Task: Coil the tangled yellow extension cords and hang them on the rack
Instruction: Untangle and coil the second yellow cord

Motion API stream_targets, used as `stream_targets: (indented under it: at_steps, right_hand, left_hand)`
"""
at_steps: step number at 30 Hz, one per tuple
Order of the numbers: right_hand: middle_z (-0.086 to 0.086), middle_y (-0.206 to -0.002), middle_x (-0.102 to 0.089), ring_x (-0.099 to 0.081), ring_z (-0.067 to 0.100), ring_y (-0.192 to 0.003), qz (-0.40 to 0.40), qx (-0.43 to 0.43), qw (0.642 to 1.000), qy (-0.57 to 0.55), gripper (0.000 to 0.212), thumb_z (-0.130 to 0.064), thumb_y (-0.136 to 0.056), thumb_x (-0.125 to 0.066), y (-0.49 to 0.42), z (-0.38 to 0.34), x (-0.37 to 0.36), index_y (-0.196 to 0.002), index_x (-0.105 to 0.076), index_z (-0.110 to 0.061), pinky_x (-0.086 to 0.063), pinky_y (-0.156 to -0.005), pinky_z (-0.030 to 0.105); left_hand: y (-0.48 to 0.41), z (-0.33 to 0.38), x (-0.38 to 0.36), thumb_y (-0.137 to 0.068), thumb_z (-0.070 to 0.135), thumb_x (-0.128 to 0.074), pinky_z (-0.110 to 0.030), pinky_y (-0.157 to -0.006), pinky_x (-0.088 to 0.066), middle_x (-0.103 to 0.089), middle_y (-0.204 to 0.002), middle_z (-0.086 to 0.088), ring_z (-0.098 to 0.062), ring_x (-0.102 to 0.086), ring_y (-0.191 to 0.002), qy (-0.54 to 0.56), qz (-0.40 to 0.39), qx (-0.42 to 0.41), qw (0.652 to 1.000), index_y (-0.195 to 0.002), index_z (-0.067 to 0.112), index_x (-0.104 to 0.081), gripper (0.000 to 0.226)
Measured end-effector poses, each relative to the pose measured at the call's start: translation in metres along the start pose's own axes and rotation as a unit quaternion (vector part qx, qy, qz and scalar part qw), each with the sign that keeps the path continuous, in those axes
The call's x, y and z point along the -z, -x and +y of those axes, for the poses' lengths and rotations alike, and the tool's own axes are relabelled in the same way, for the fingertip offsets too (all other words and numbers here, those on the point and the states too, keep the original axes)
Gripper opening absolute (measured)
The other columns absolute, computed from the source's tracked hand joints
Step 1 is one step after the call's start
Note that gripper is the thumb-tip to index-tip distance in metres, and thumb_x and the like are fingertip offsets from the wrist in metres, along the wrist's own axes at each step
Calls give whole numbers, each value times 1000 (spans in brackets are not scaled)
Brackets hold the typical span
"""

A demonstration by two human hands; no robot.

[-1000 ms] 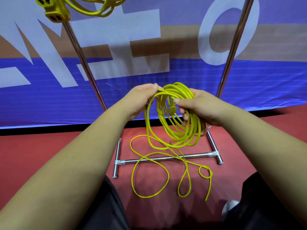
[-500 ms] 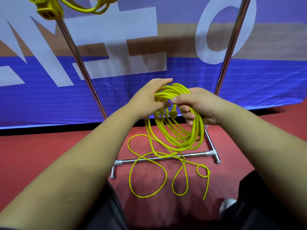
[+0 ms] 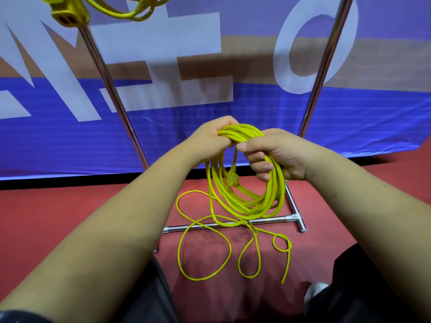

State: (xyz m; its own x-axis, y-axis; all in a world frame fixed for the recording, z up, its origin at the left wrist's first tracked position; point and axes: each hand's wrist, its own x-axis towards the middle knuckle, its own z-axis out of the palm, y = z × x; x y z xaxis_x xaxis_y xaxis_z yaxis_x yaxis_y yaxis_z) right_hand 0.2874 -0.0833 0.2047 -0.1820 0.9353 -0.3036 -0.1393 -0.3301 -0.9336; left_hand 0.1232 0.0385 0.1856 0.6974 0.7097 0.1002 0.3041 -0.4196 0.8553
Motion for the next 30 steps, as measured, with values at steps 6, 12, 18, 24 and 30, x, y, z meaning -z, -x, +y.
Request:
stream_targets:
  at_steps: [6,12,18,24,30]
  right_hand:
    - [3,-59,-32,-31,14,-37,12,-4,999,32,28,-13,-98,-68,0,3,4,-75,-54,-18,-38,-42,26]
    - [2,-62,-37,-33,15,-42,20,0,1000,21,28,-15,-99,-68,-3,2,3,-75,-54,-17,-39,-44,28]
    - [11,-77,-61,-68,28,-71,-74,47,996,-29,40,-18,-90,-66,3,-3,3,-128,-62,-4,-60,-67,39]
    - [4,-59,-41,-48,21,-50,-17,57,998,30,10,-6,-99,-64,2,-1,-4,-108,-62,-10,-59,-73,51]
    - [-3,-57,-28,-26,14,-43,71,53,996,-1,18,-12,-100,-63,0,-2,-1,-84,-57,-19,-34,-50,29]
  left_hand:
    - [2,-1,-1,-86,3,-63,-25,-72,-48,-66,-84,6,-5,-55,-76,9,-37,6,999,-103,20,-65,24]
    - [1,1,0,-81,6,-63,-25,-69,-45,-65,-80,10,-6,-54,-73,50,-10,-5,999,-101,19,-68,25]
    - [-7,-6,6,-82,-10,-49,-33,-67,-41,-62,-75,-5,-18,-54,-73,183,52,10,982,-101,16,-69,38]
    - [-13,-13,8,-80,-3,-51,-28,-63,-45,-58,-76,-2,-15,-53,-73,181,123,29,975,-95,24,-69,37]
    - [-12,-29,3,-89,16,-71,-27,-70,-49,-69,-84,7,-9,-61,-75,126,101,48,986,-114,21,-72,25]
